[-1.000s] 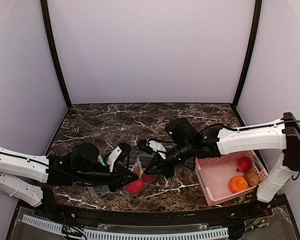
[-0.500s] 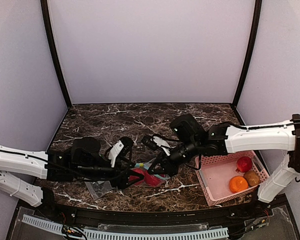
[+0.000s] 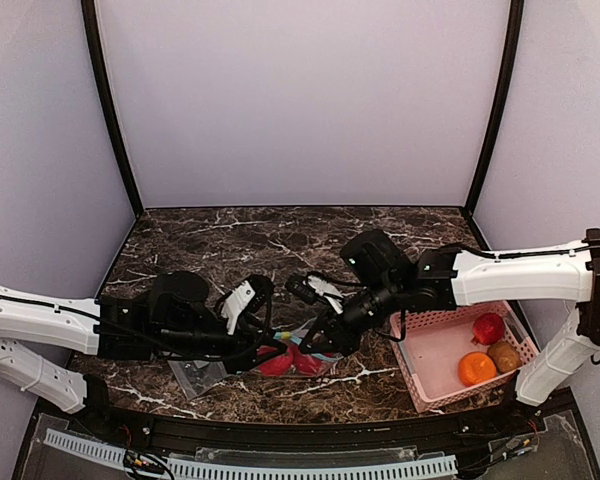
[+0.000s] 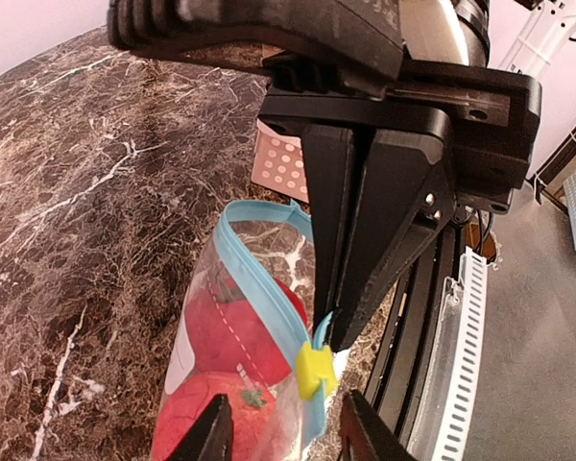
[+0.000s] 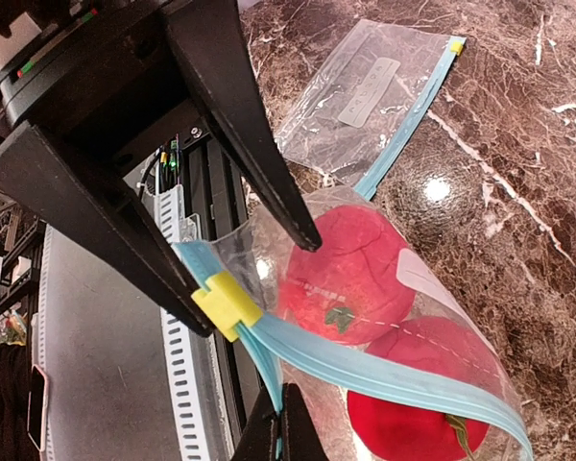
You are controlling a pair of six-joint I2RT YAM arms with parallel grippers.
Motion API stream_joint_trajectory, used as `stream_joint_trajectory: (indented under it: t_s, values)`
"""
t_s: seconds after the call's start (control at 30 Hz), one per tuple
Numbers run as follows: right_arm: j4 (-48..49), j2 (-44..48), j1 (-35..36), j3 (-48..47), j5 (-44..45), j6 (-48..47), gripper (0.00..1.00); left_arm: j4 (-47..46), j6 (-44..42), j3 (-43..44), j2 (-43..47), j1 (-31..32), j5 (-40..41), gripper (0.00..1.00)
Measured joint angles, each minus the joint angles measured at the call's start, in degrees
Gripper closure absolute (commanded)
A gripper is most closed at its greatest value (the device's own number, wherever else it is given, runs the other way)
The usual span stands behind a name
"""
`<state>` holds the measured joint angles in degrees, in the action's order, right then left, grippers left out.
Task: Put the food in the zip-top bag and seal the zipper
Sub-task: Pass from the right arm to the left
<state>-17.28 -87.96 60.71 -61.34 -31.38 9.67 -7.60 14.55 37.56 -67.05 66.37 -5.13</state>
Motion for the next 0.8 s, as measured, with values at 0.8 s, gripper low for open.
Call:
stream_joint_trajectory:
  t_s: [0.8]
  values:
    - [-1.25, -0.22, 0.02, -1.07, -2.71, 0.09, 1.0, 3.72, -1.95, 0.79, 1.01, -0.04, 0.02, 0.83]
